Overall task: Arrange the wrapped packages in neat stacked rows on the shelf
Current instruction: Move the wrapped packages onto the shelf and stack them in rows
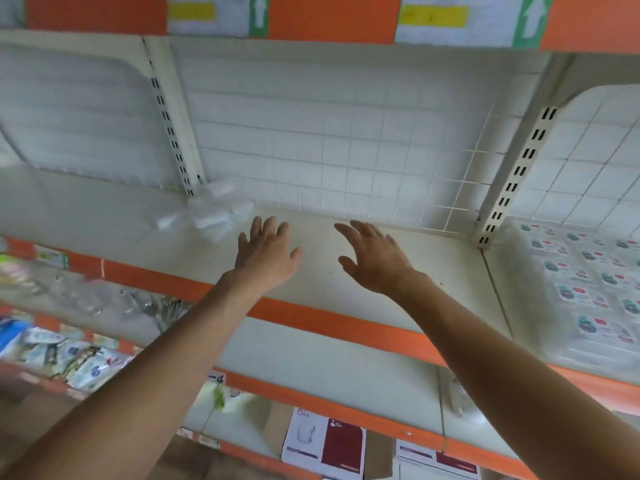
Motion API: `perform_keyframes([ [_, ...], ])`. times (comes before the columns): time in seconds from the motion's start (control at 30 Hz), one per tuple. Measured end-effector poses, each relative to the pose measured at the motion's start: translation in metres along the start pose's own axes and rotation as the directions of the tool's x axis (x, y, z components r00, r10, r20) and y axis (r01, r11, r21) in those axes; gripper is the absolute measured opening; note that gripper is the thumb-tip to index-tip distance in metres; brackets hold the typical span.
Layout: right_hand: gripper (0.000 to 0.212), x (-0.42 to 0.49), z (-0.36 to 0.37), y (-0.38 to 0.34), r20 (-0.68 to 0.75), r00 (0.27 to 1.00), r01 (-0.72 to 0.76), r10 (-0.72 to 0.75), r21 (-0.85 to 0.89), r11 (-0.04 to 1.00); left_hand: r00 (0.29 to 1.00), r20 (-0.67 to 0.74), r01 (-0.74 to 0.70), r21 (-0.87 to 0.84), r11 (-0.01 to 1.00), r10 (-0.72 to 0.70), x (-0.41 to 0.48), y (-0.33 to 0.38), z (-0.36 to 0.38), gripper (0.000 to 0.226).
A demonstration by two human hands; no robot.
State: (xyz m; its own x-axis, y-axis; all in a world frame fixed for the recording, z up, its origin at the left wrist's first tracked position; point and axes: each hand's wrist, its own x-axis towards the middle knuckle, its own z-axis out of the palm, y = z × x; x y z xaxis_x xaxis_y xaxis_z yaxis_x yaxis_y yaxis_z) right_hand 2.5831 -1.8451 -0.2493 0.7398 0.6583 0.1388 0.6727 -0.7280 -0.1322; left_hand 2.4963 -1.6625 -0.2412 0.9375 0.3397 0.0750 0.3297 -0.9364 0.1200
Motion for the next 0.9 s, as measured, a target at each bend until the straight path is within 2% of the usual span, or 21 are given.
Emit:
perform_keyframes([
  [0.2, 0.065, 0.082, 0.043, -0.099, 0.05, 0.999, 0.006, -0.011, 0.09, 0.996, 0.999, 0.039, -0.034, -0.017, 0.999, 0.034, 0.039, -0.118, 0.013, 0.056],
  [0.3, 0.065, 0.117, 0.056, -0.139, 0.064, 0.998, -0.003, -0.006, 0.135, 0.991, 0.999, -0.035, -0.04, -0.036, 0.999, 0.039, 0.061, -0.166, 0.016, 0.051],
  [0.4, 0.065, 0.141, 0.068, -0.165, 0.082, 0.997, -0.024, 0.009, 0.178, 0.984, 0.995, -0.102, -0.029, -0.081, 0.996, 0.02, 0.079, -0.201, 0.019, 0.056],
  [0.53, 0.067, 0.166, 0.082, -0.183, 0.094, 0.995, -0.043, 0.022, 0.221, 0.974, 0.999, -0.016, -0.045, -0.148, 0.988, 0.044, 0.105, -0.229, 0.025, 0.068],
  [0.67, 0.069, 0.188, 0.091, -0.185, 0.076, 0.994, -0.09, 0.075, 0.21, 0.974, 0.994, 0.043, -0.091, -0.162, 0.983, 0.099, 0.116, -0.234, 0.033, 0.063],
  [0.9, 0.069, 0.23, 0.098, -0.186, 0.065, 0.992, -0.122, 0.112, 0.172, 0.978, 0.987, -0.109, -0.143, -0.251, 0.957, 0.119, 0.123, -0.237, 0.033, 0.031],
])
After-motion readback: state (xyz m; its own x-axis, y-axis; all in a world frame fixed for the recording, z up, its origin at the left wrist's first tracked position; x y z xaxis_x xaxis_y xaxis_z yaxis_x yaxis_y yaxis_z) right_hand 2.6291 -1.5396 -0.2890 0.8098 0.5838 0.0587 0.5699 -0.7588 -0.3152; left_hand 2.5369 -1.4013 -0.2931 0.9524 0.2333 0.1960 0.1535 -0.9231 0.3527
